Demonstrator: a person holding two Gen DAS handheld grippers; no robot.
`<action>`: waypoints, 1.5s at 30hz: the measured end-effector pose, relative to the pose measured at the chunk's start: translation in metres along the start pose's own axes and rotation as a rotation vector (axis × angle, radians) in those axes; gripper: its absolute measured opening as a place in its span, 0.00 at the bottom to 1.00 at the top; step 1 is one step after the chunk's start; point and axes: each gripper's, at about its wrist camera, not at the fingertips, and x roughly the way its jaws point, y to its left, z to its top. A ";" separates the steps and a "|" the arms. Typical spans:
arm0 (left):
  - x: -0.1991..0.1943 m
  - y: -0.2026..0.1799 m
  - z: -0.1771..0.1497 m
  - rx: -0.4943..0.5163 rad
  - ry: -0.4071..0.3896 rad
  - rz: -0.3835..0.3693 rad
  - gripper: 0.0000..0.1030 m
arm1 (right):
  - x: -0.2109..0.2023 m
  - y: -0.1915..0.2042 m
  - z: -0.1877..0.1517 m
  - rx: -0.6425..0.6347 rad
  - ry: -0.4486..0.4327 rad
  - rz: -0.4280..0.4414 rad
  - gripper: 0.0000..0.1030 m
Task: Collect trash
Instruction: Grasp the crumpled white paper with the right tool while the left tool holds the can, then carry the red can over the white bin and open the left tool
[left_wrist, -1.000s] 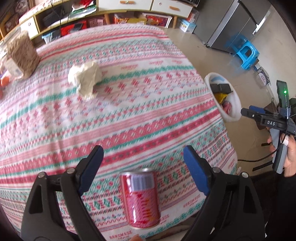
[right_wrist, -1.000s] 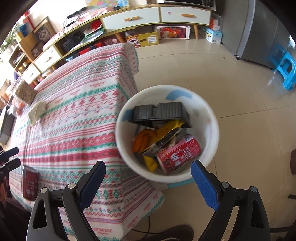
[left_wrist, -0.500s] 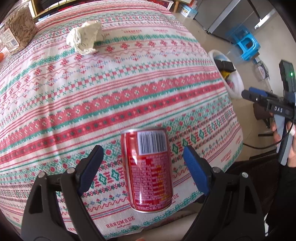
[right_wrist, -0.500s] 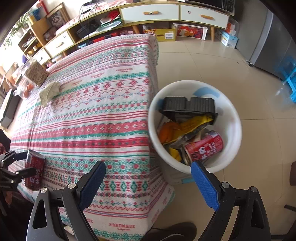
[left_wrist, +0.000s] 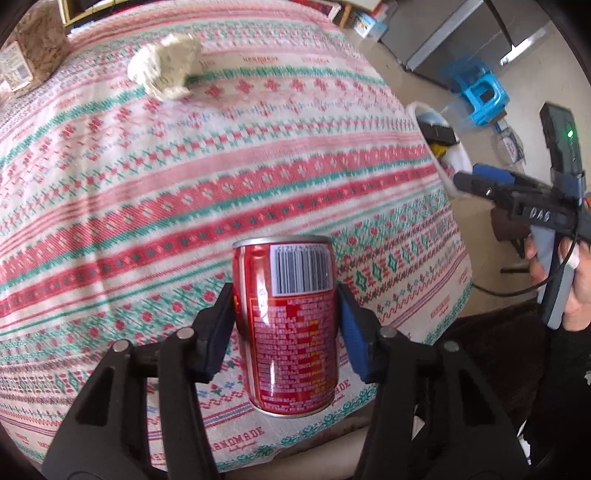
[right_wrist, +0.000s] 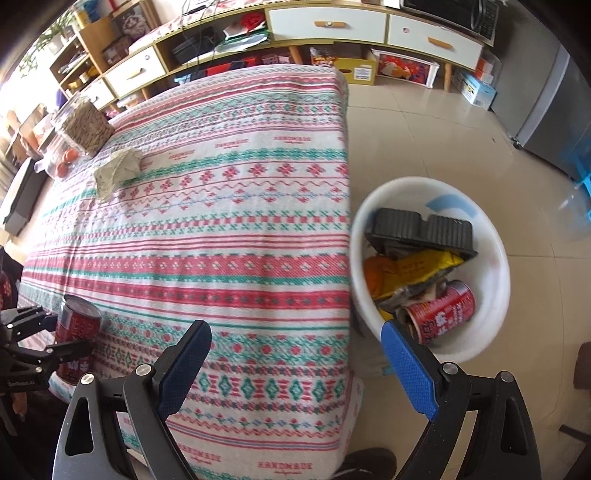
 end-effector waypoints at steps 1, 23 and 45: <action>-0.006 0.004 0.001 -0.008 -0.014 -0.001 0.53 | 0.000 0.003 0.002 -0.004 0.000 0.001 0.92; -0.077 0.116 0.028 -0.235 -0.242 0.178 0.53 | 0.047 0.165 0.109 -0.152 -0.025 0.100 0.92; -0.093 0.140 0.022 -0.281 -0.265 0.139 0.53 | 0.119 0.245 0.154 -0.209 -0.055 0.113 0.51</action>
